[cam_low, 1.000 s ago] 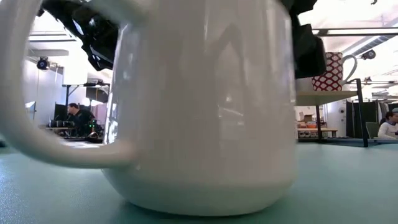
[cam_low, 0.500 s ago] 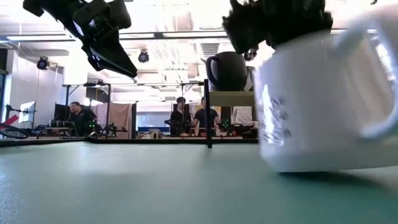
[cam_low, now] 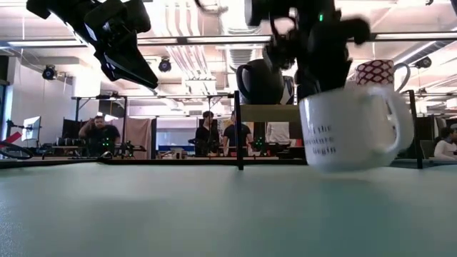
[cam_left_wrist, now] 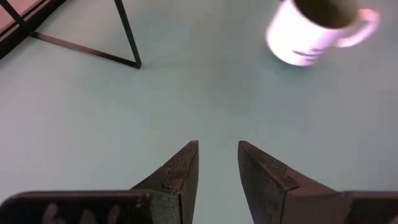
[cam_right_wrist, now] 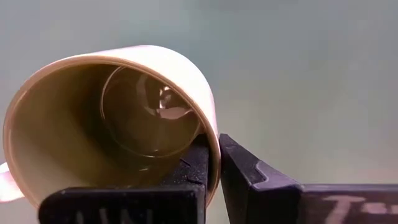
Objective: Place coffee mugs
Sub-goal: Put the white mug on the shelf
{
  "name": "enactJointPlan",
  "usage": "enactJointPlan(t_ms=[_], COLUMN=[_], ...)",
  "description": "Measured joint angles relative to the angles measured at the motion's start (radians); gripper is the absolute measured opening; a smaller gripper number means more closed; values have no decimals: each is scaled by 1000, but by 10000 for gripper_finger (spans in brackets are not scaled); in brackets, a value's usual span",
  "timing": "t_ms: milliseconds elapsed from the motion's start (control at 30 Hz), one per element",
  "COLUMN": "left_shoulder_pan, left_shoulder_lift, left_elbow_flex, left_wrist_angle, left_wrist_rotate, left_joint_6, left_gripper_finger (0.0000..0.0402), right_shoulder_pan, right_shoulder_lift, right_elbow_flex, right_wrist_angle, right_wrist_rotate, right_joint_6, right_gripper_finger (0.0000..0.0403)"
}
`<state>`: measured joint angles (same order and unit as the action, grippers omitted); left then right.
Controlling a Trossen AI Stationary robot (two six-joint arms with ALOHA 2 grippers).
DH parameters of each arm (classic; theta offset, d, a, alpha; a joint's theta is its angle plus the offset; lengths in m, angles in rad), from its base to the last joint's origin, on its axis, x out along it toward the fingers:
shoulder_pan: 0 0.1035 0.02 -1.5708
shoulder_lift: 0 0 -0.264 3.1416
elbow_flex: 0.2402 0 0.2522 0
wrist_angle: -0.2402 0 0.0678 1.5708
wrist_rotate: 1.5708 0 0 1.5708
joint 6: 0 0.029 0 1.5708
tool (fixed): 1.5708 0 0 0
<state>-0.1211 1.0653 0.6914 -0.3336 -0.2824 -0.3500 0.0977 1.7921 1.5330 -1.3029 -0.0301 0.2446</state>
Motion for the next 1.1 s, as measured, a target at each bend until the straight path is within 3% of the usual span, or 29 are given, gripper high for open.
enactJointPlan(t_ms=[267, 600, 933, 1100], left_shoulder_pan=[0, 0, 1, 2], left_shoulder_lift=[0, 0, 0, 0], left_elbow_flex=[0, 0, 0, 0], left_wrist_angle=[0, 1, 11, 11], left_wrist_rotate=[0, -52, -75, -75], left_joint_6=[0, 20, 54, 79], left_gripper_finger=[95, 95, 95, 95], right_shoulder_pan=[-136, -294, -386, -393], right_shoulder_lift=[-101, -368, -429, -430], right_elbow_flex=[-176, -456, -508, -504], right_wrist_angle=[28, 297, 322, 345], right_wrist_rotate=[30, 36, 33, 30], right_joint_6=[-39, -82, -253, -274], right_gripper_finger=[15, 15, 16, 38])
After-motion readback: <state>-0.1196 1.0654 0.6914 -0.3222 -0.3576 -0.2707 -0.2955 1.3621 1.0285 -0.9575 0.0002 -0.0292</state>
